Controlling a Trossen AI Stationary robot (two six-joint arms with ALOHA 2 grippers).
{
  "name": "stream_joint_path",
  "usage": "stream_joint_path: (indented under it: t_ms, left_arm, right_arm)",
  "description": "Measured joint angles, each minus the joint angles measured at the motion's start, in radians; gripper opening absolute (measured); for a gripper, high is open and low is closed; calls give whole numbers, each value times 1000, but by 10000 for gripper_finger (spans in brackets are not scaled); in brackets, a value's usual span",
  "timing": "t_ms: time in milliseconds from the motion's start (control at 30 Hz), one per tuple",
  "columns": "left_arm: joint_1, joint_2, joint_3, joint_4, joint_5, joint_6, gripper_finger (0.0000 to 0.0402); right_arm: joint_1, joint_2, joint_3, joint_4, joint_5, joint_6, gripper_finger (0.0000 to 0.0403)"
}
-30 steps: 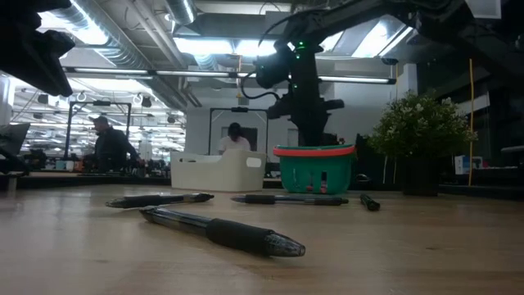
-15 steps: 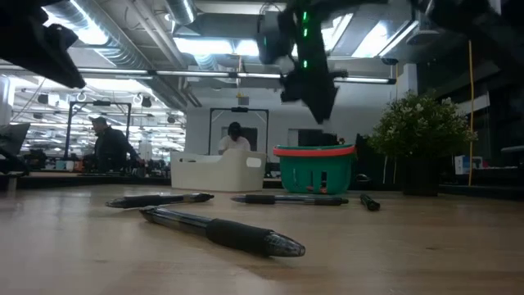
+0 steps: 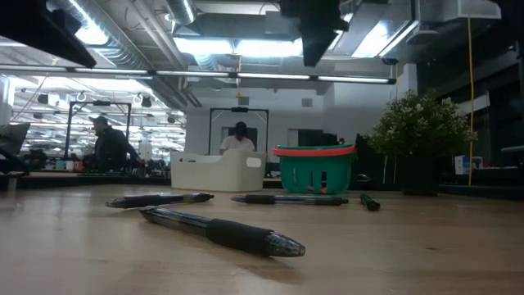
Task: Sort pens & pencils
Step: Put the black pen into the white bin
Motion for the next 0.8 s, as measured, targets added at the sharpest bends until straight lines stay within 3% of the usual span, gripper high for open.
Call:
stream_joint_path:
  t_ms: [167,300,500,800]
  left_arm:
    - [-46,0,0,40,-32,20,102]
    - [-88,0,0,54,-64,19,102]
    - [-140,0,0,54,-85,-19,102]
    - [-148,0,0,68,-176,-59,102]
  right_arm:
    - [83,-15,-8,44,0,-33,86]
    - [135,-60,-124,139,-2,-64,71]
    - [184,-242,-478,442,-29,-82,60]
    - [239,-566,-1032,1054,-73,-166,64]
